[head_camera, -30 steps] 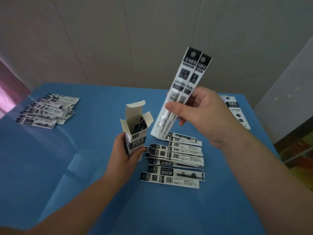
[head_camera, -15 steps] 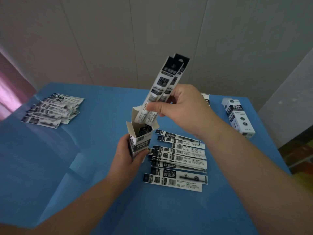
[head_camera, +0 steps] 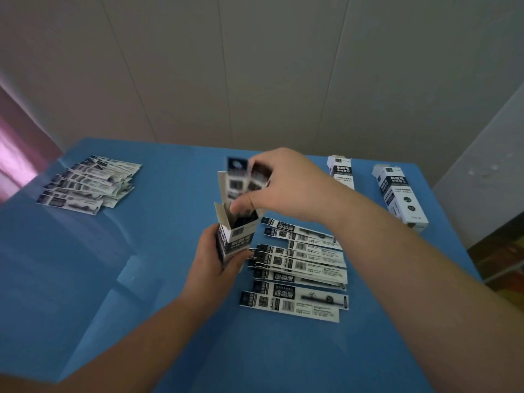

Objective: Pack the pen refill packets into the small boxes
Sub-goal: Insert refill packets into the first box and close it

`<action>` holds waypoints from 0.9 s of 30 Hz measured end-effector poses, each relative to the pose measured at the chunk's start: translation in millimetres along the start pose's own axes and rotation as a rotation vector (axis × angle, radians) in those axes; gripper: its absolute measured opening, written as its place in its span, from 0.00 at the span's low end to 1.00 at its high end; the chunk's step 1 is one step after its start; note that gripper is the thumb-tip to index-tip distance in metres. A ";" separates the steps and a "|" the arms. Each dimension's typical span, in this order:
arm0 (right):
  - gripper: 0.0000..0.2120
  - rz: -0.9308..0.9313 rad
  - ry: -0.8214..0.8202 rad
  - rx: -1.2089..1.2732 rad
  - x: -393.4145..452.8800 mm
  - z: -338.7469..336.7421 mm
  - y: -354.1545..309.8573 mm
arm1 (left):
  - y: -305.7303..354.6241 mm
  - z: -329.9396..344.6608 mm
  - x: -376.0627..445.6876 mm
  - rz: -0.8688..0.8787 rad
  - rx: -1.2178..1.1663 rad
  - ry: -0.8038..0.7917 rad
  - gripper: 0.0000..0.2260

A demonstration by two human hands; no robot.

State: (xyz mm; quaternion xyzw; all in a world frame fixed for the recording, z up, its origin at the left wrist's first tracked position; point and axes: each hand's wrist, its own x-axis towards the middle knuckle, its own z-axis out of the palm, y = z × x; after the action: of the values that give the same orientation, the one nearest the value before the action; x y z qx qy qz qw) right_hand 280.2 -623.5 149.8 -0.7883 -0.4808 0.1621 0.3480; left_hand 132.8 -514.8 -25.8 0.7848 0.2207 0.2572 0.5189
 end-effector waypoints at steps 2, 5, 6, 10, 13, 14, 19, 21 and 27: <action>0.15 -0.040 0.034 0.029 -1.3 -0.5 4.1 | 0.7 -0.6 0.0 0.000 -0.002 0.002 0.28; 0.11 -0.056 0.038 0.046 -1.8 -0.9 7.5 | 1.3 0.0 -0.1 -0.005 -0.005 0.005 0.29; 0.09 -0.056 0.032 0.033 -2.1 0.1 9.0 | 1.1 0.4 -0.2 -0.006 -0.003 0.007 0.29; 0.06 -0.041 0.158 0.043 -4.0 3.8 26.6 | -0.9 0.7 -0.9 -0.015 -0.015 0.011 0.25; 0.04 0.111 0.227 -0.069 -7.7 -1.0 61.0 | -0.7 1.2 -1.0 -0.029 -0.028 0.015 0.23; 0.10 0.215 0.147 -0.187 -10.8 -1.5 75.3 | 0.2 1.4 -1.4 -0.034 -0.027 0.012 0.22; 0.20 0.469 -0.199 -0.572 -34.8 28.9 132.6 | 2.7 1.6 -3.4 -0.031 -0.037 0.019 0.22; 0.13 0.422 -0.201 -0.623 -38.4 41.3 141.5 | 2.8 1.8 -3.2 -0.029 -0.035 0.029 0.23; 0.06 0.352 -0.103 -0.760 -41.0 54.3 149.0 | 2.4 1.7 -3.0 -0.010 -0.031 0.027 0.24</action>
State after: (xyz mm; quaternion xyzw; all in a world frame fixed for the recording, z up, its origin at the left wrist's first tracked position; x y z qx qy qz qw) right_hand 324.4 -681.9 3.3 -0.9216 -0.3811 0.0695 -0.0251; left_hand 131.8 -518.8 -24.6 0.7721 0.2275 0.2686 0.5291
